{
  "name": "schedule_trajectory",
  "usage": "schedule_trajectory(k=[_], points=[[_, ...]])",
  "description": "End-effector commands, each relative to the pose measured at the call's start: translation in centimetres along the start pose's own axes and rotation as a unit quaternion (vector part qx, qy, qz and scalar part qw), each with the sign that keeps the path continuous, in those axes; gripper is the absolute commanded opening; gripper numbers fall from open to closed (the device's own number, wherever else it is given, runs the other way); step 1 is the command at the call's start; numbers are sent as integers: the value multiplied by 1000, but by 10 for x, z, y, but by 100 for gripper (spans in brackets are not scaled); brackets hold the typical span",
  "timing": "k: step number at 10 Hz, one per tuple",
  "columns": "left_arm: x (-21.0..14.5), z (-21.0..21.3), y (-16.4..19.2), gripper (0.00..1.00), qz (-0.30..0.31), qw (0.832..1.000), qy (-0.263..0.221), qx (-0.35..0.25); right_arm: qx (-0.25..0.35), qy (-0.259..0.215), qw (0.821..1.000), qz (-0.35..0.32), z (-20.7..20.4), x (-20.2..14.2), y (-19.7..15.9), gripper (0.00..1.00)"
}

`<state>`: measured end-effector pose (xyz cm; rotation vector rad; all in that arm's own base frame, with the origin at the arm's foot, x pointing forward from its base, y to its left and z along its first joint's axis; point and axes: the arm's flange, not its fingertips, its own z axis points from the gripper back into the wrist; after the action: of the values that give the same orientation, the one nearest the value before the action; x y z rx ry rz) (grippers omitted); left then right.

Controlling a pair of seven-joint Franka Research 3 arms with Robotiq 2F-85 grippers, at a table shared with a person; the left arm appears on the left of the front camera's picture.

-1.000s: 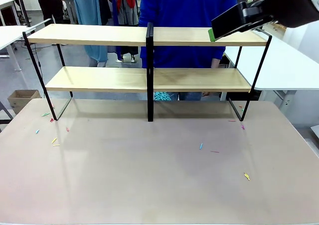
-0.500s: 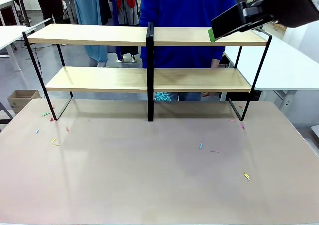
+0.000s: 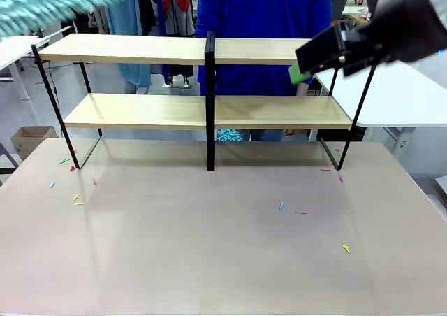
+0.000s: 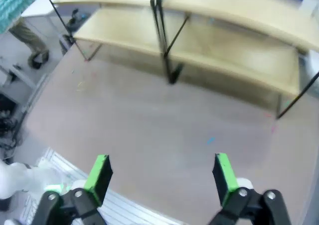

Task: Clean the shelves.
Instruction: Place the Duster on the table.

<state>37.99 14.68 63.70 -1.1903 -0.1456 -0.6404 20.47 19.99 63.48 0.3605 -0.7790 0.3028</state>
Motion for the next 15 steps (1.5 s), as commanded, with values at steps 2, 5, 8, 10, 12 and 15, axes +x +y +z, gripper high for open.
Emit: schedule_trajectory(k=[2, 5, 8, 10, 12, 15], points=[[-3, -17, 19, 12, -40, 940, 338, -32, 194, 98, 936, -275, 8, -71, -100, 100], [0, -85, 80, 12, -42, 889, 445, -98, 189, 69, 895, -399, 19, -150, -176, 100], [-26, -169, 87, 12, -18, 916, 393, -72, 224, 91, 919, -312, 51, -30, -152, 100], [-33, -185, 136, 12, -18, 930, 353, -97, 221, 135, 893, -369, 29, -39, -195, 100], [-29, -196, 168, 12, -52, 957, 273, -83, 288, 216, 844, -398, -20, -76, -242, 100], [-14, -206, 199, 12, -98, 974, 199, 39, 298, 268, 818, -413, -75, -134, -273, 100]])
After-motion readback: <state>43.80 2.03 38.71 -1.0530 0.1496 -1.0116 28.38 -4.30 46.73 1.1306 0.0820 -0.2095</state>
